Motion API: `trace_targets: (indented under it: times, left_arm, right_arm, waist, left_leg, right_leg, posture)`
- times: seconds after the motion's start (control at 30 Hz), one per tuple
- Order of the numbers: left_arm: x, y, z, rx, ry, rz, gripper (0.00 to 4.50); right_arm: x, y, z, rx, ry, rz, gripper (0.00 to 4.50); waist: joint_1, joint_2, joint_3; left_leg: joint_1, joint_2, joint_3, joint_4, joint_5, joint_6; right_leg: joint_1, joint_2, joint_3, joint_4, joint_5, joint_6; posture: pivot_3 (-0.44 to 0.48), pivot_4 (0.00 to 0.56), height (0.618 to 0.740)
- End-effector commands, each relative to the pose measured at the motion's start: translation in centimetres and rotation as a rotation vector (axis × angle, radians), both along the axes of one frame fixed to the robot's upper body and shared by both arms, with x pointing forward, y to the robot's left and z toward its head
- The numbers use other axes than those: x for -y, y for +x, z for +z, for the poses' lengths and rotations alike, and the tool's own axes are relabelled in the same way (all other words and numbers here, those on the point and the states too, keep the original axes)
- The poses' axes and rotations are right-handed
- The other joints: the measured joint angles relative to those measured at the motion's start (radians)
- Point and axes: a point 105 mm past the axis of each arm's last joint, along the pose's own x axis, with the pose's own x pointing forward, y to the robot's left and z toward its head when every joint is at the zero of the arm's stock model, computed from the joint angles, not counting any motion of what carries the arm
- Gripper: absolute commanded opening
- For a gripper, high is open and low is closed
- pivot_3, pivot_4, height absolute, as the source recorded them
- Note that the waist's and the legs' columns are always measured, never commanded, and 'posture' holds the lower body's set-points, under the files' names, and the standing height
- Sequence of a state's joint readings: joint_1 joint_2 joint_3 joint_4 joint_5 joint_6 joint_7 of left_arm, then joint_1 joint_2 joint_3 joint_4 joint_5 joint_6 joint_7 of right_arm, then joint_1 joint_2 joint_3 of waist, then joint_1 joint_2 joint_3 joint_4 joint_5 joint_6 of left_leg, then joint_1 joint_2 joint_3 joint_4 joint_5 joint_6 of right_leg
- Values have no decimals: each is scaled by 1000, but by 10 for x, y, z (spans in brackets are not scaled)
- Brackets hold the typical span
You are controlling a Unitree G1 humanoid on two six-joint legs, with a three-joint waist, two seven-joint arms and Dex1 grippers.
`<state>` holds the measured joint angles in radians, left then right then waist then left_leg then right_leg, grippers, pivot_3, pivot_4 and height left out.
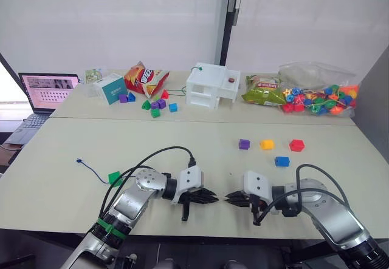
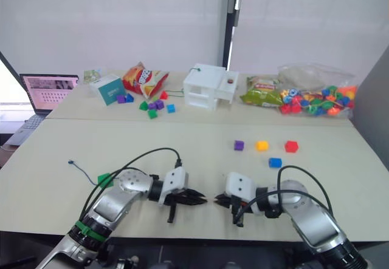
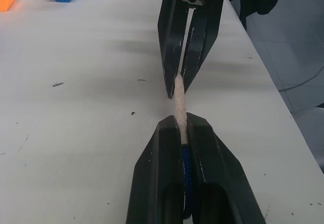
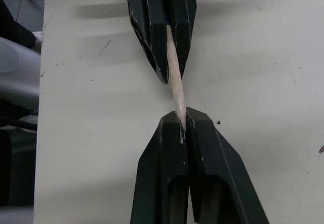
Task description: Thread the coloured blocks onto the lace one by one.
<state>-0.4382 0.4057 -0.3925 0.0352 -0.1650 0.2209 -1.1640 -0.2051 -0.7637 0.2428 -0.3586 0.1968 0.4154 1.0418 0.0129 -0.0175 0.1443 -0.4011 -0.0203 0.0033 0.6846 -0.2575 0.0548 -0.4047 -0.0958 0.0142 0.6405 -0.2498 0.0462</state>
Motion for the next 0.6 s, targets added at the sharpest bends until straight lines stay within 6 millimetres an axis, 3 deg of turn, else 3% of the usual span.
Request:
trace_targets:
  times: [0.03,0.2,0.3,0.43,0.6]
  left_arm:
    - [3,4,15,33,-48,6,14]
    - [2,2,14,21,-42,-4,14]
    - [1,2,13,20,-31,-5,0]
    - [-1,2,12,21,-24,-4,0]
    - [-5,1,11,20,-15,0,0]
  right_arm:
    - [-2,-10,-3,-15,-15,42,0]
    - [-2,-10,-3,-34,-2,11,0]
    - [2,-5,6,-26,50,-70,820]
    - [13,-4,12,-22,85,-171,2244]
    - [67,-6,19,-2,203,-545,3968]
  waist:
    - [1,0,0]
    - [-1,0,0]
    - [0,0,0]
    - [3,0,0]
    - [11,0,0]
  left_leg:
    - [0,0,0,0,0,0]
    - [0,0,0,0,0,0]
    - [0,0,0,0,0,0]
    - [-1,0,0,0,0,0]
    - [-2,0,-2,0,0,0]
  right_leg:
    - [0,0,0,0,0,0]
    - [0,0,0,0,0,0]
    - [0,0,0,0,0,0]
    - [0,-1,0,0,0,0]
    - [0,-1,-1,-1,0,0]
  posture:
    - [0,150,740]
    - [0,150,740]
    - [0,150,740]
    - [0,150,740]
    - [0,150,740]
